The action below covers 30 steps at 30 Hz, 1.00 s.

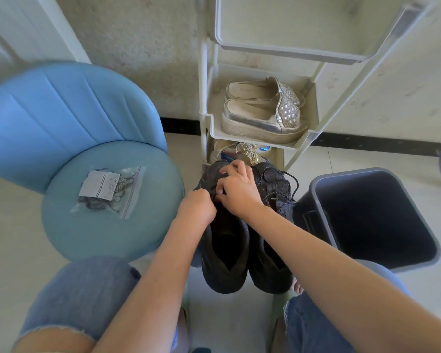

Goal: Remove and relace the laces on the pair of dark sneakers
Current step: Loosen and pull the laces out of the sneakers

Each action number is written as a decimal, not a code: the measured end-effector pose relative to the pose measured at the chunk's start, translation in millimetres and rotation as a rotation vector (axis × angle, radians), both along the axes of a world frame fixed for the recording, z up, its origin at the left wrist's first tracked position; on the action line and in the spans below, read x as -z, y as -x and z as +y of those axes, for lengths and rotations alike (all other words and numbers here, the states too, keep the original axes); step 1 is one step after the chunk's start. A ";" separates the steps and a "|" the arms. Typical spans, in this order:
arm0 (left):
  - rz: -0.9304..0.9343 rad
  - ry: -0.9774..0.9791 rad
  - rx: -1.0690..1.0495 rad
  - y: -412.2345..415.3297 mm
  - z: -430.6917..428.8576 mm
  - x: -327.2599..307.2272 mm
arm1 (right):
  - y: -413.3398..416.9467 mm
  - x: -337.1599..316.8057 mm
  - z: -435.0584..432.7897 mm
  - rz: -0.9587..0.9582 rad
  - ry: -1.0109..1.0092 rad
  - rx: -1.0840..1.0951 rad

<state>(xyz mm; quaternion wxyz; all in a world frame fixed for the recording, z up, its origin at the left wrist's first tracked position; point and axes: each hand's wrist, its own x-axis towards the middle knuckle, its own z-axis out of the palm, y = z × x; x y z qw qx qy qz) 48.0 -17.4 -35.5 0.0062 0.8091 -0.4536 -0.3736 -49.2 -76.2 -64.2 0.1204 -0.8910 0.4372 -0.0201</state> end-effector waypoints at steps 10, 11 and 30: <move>-0.007 -0.054 -0.002 -2.4 0.7 -0.9 | 35.7 -29.7 -49.2 -0.338 -0.186 0.685; -0.012 -0.050 0.006 -1.7 0.8 -1.4 | 37.8 -31.0 -49.3 -0.333 -0.232 0.624; -0.003 -0.058 -0.003 -2.2 -0.2 -1.6 | 22.3 -25.0 -35.9 -0.483 -0.183 0.638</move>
